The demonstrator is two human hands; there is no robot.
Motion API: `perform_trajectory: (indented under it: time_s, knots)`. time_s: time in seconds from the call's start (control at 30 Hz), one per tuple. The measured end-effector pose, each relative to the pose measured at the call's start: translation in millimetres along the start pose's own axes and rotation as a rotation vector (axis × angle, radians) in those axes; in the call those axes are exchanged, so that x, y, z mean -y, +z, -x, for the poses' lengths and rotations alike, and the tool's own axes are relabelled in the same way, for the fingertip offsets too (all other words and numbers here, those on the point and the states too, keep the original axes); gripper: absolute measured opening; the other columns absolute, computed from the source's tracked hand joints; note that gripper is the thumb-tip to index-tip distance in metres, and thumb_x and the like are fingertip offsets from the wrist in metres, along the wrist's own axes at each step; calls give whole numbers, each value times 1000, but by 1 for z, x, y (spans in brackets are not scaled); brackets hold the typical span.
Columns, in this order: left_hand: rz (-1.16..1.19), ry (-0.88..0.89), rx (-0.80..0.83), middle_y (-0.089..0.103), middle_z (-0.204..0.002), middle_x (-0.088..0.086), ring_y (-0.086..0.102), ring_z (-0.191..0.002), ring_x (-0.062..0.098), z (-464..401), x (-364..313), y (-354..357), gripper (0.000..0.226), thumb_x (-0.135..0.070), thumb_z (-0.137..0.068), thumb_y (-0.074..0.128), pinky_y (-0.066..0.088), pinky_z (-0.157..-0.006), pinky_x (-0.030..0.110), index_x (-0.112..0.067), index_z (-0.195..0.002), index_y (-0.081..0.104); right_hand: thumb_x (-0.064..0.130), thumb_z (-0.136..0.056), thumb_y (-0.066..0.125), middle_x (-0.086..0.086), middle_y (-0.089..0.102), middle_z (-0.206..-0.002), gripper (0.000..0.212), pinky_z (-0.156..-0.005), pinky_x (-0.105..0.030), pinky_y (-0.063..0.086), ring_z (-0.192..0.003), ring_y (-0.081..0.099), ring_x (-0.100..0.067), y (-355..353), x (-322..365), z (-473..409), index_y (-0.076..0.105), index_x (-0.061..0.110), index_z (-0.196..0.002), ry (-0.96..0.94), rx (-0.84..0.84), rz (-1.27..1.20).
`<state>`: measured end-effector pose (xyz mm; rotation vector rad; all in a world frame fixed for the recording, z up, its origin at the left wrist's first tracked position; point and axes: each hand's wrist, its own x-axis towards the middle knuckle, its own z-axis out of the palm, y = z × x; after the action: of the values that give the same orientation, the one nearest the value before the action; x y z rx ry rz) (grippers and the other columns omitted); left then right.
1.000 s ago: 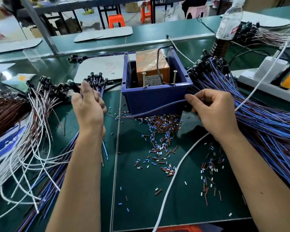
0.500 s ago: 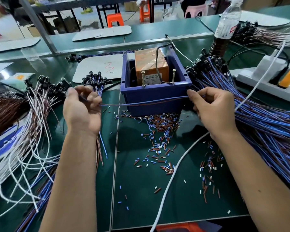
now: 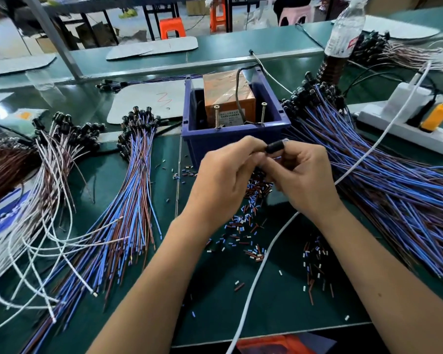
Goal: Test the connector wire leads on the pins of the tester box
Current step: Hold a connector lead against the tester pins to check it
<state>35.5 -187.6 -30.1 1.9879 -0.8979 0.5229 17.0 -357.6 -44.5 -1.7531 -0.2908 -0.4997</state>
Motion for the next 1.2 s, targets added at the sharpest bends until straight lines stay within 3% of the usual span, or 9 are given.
perform_trajectory:
  time_s: [0.1, 0.23, 0.47, 0.57, 0.73, 0.87, 1.0, 1.2]
  knots:
    - [87, -83, -46, 71, -83, -9, 64, -70, 6, 3, 2, 5, 13, -19, -105, 58, 48, -61, 24, -10, -108, 68, 45, -90, 78, 5, 66, -57, 22, -47, -15, 41, -44, 56, -5, 1, 1, 1, 73, 29, -76, 1, -17, -19]
    - [224, -201, -51, 74, -83, -6, 70, -75, 9, 3, 9, 3, 13, -26, -96, 71, 53, -66, 23, -14, -99, 71, 41, -90, 80, 0, 65, -55, 21, -41, -20, 39, -40, 50, -8, 2, -1, 0, 74, 28, -74, 63, -47, -60]
    - [414, -361, -12, 78, -81, 3, 75, -78, 19, 3, 18, 5, 4, -10, -88, 76, 60, -75, 35, -11, -91, 76, 36, -91, 79, -6, 68, -60, 21, -37, -21, 37, -41, 51, -15, 1, -4, -1, 77, 20, -78, 205, 3, -151]
    - [457, -436, -58, 78, -79, 5, 75, -76, 16, 3, 19, 4, 6, -10, -89, 75, 59, -75, 29, -15, -88, 75, 37, -95, 73, -11, 73, -69, 26, -35, -22, 39, -43, 55, -16, -2, -2, -3, 78, 15, -82, 252, 64, -235]
    - [572, -549, -124, 77, -76, 8, 59, -49, -1, 1, 19, -2, 8, -4, -94, 72, 45, -54, 10, -9, -88, 75, 28, -99, 70, -12, 73, -71, 21, -36, -23, 40, -45, 57, -16, -6, -3, -4, 77, 15, -84, 271, 30, -224]
    - [617, -610, -80, 75, -72, 10, 50, -39, -3, 1, 15, -4, 7, -2, -95, 70, 38, -44, 7, -3, -89, 73, 34, -88, 75, -9, 72, -72, 11, -36, -22, 40, -46, 58, -17, -4, 0, -3, 78, 24, -87, 259, 40, -304]
    - [592, -623, -63, 74, -71, 9, 51, -39, -3, 2, 15, -4, 7, -4, -95, 69, 37, -44, 5, 1, -91, 74, 20, -95, 75, -6, 71, -72, 10, -37, -23, 39, -47, 57, -15, -5, -2, -3, 78, 24, -87, 229, 36, -280]
    - [576, -633, -38, 74, -71, 6, 43, -41, 0, 1, 16, -6, 11, -7, -95, 70, 33, -43, 10, -11, -86, 74, 13, -98, 70, -7, 69, -73, 15, -37, -22, 36, -46, 54, -15, -5, 0, -4, 75, 18, -85, 239, -13, -344]
